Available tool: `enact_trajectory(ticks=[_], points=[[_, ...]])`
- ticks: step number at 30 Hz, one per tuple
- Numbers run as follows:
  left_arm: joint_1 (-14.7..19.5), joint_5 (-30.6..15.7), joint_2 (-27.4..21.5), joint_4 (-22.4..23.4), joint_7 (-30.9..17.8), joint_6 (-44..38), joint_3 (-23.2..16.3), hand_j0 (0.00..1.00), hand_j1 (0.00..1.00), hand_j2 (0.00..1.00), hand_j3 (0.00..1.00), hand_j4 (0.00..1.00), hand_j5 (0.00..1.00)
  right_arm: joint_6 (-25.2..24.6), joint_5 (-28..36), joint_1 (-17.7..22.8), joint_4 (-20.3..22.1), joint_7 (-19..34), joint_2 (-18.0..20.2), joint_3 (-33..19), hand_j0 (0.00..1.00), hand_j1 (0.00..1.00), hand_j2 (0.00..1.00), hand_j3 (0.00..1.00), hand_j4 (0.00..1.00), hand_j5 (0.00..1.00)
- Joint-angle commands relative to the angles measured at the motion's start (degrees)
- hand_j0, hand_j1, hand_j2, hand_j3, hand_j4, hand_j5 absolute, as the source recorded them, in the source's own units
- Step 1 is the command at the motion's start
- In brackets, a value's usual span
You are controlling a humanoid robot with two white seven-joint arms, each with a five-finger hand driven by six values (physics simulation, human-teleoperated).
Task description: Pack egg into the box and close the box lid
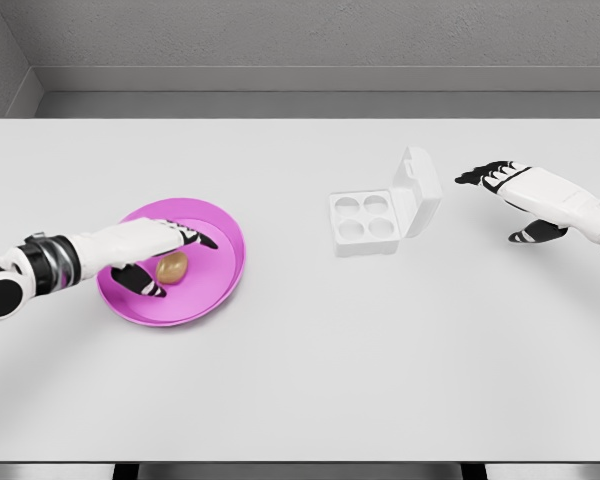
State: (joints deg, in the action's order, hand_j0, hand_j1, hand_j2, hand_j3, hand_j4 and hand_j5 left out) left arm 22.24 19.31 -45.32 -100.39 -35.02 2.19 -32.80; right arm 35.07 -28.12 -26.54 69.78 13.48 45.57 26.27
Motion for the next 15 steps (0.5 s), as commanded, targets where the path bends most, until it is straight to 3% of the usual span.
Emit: enact_trajectory(ticks=[1, 15], points=[[0.09, 0.11, -0.03, 0.72, 0.02, 0.0, -0.33, 0.88, 0.88, 0.88, 0.88, 0.88, 0.88, -0.07, 0.35, 0.0, 0.0, -0.03, 0.05, 0.01, 1.0, 1.0, 1.0, 1.0, 1.0, 1.0], [0.53, 0.99, 0.14, 2.13, 0.02, 0.0, -0.42, 0.79, 0.79, 0.79, 0.79, 0.79, 0.79, -0.07, 0.35, 0.0, 0.09, -0.03, 0.14, -0.08, 1.0, 1.0, 1.0, 1.0, 1.0, 1.0]])
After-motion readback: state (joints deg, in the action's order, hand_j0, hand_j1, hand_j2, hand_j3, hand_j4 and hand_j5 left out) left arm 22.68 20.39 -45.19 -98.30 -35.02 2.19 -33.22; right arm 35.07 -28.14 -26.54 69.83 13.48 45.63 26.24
